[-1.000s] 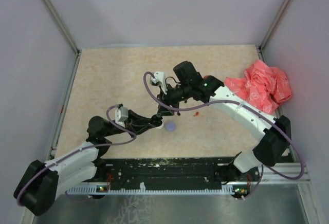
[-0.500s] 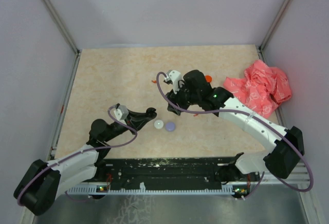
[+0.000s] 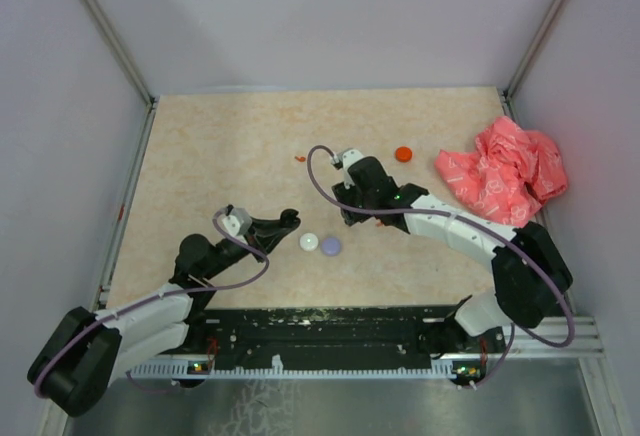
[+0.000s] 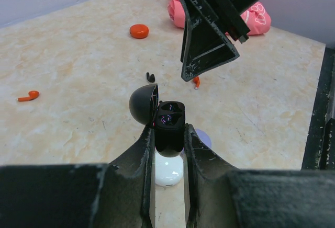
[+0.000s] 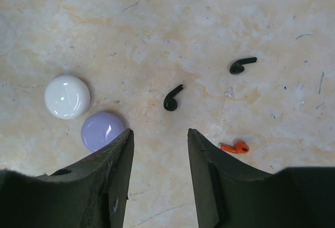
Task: Insert the wireless bluetooth earbuds into the charging case
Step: Adjust the earbud at the center of the board.
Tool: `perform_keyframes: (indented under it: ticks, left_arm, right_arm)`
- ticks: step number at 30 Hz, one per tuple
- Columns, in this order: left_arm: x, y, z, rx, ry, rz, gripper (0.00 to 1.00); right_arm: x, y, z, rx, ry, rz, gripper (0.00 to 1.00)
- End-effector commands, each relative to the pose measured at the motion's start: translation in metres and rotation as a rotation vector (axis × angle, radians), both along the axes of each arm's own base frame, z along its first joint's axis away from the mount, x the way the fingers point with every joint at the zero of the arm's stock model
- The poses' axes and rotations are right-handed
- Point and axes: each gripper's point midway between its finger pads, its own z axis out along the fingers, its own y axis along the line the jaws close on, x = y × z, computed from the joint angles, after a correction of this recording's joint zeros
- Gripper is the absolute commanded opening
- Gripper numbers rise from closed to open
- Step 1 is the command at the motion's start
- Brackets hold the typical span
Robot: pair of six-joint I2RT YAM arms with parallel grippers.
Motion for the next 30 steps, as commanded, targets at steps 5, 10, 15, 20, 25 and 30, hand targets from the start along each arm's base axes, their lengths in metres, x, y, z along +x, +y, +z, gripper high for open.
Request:
perform_keyframes:
  ticks: [5, 10, 15, 20, 25, 30]
  left_arm:
    - [0.004, 0.002, -0.007, 0.023, 0.004, 0.023, 0.01]
    - [0.007, 0.004, -0.010, 0.030, 0.013, 0.042, 0.00]
    - [0.007, 0.004, -0.010, 0.032, 0.015, 0.043, 0.00]
    - [0.007, 0.002, -0.011, 0.038, 0.027, 0.031, 0.00]
    - [0.006, 0.001, -0.011, 0.038, 0.030, 0.022, 0.00]
    - [0.005, 0.000, -0.011, 0.036, 0.030, 0.019, 0.00]
  right_arm:
    - [0.037, -0.001, -0.014, 0.009, -0.071, -0.157, 0.44]
    - [0.040, 0.006, -0.033, 0.008, -0.018, -0.139, 0.43]
    - [0.041, 0.003, -0.048, -0.025, -0.002, -0.159, 0.42]
    - [0.038, 0.009, -0.053, -0.024, 0.032, -0.118, 0.42]
    - [0.031, 0.013, -0.075, -0.054, 0.101, -0.086, 0.42]
    - [0.029, 0.009, -0.085, -0.101, 0.127, -0.069, 0.43]
